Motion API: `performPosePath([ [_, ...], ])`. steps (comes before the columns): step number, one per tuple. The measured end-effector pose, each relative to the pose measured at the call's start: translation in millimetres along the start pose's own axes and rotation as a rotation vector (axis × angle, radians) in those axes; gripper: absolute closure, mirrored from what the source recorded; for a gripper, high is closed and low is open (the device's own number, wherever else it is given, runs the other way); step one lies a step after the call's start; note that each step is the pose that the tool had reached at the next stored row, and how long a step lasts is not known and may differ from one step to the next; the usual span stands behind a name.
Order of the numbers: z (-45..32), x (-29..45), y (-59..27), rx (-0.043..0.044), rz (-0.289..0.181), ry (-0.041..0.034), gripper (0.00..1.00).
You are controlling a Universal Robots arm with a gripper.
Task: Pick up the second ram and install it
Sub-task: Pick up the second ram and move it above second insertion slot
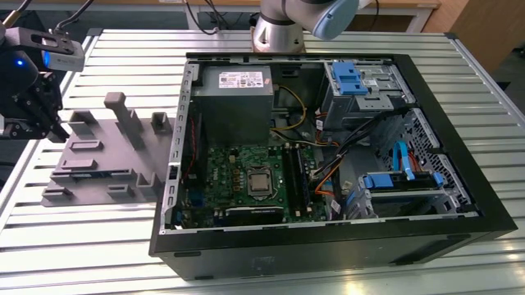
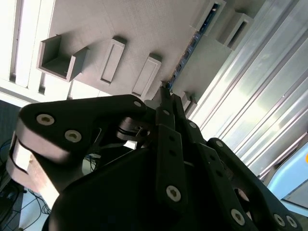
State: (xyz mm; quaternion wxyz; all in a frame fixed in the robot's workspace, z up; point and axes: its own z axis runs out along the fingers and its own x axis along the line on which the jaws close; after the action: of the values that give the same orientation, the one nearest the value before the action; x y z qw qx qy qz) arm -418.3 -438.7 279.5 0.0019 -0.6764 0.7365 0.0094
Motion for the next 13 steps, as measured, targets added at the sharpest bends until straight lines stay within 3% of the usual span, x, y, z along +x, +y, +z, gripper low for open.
performPosePath([
  [2,0.0,0.0,0.0,0.0,0.0,0.0,0.84],
  [3,0.0,0.0,0.0,-0.0001,0.0,0.0,0.89],
  [8,0.1,0.0,0.0,0.0,0.0,0.0,0.88],
  [9,0.1,0.0,0.0,0.0,0.0,0.0,0.82],
  [13,0.1,0.0,0.0,0.0,0.0,0.0,0.83],
])
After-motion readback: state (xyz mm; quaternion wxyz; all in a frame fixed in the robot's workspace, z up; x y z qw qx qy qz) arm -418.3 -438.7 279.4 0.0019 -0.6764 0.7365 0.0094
